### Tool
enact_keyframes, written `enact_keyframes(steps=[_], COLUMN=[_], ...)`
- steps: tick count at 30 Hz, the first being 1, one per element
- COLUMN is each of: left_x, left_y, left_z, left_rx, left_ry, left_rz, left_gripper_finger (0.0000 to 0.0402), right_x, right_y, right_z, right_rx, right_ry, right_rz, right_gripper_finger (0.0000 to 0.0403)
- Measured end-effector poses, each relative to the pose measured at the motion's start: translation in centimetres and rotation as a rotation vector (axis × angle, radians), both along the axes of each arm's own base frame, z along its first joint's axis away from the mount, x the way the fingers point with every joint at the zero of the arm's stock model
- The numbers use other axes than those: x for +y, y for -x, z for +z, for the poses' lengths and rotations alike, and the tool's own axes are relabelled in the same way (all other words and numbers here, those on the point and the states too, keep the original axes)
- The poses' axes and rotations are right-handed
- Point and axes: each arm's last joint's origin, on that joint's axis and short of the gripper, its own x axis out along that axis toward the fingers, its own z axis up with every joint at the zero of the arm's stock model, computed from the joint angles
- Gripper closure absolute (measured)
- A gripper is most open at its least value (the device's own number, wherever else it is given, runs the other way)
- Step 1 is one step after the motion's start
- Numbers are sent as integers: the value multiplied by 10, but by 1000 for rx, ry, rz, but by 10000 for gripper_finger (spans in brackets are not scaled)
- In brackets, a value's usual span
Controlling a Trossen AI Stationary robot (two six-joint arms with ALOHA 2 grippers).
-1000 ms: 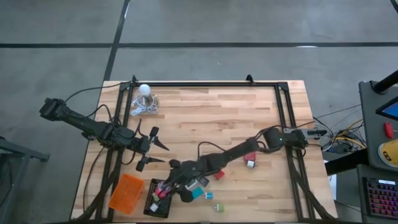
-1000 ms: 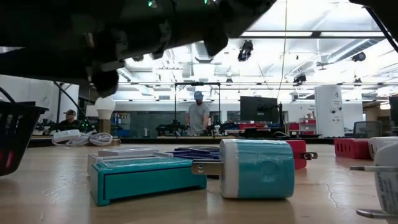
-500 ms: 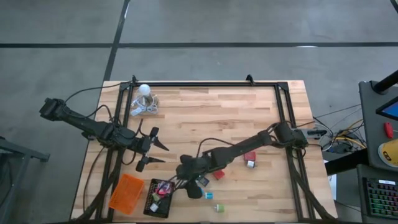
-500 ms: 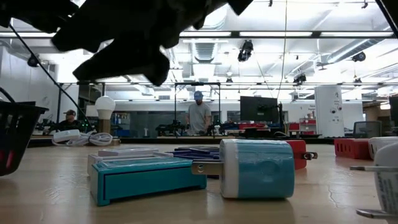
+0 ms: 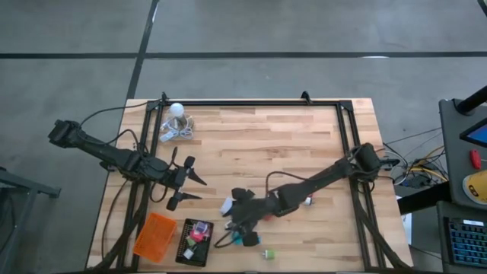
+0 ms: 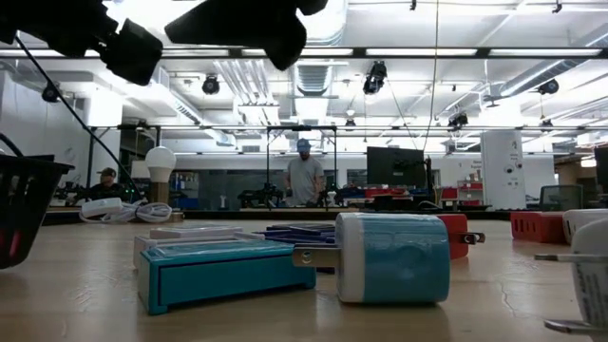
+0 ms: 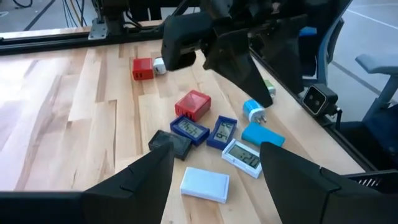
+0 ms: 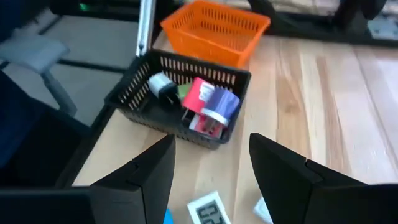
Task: Pick & Place Office items
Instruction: Put the blue charger adapter into the black basket
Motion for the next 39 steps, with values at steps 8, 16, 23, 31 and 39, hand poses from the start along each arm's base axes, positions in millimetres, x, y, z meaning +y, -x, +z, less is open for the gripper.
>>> enact_keyframes(steps=[8, 16, 23, 31, 39], left_x=[0, -4, -15, -25, -47], left_y=[-1, -11, -34, -63, -108], left_z=[-1, -3, -15, -32, -47], left_rx=[4, -11, -45, -58, -63], left_ry=[-3, 39, 72, 64, 67], left_rz=[0, 17, -12, 13, -3], left_gripper_finger=[158, 158, 158, 158, 158], right_x=[-30, -57, -74, -79, -88], right_y=[27, 81, 129, 161, 179], right_z=[-33, -23, -21, -33, -46], right_rx=[-84, -211, -181, -158, -217], right_ry=[-71, -164, -349, -389, -214], right_rz=[-59, -94, -245, -268, -379], right_gripper_finger=[200, 200, 200, 200, 200])
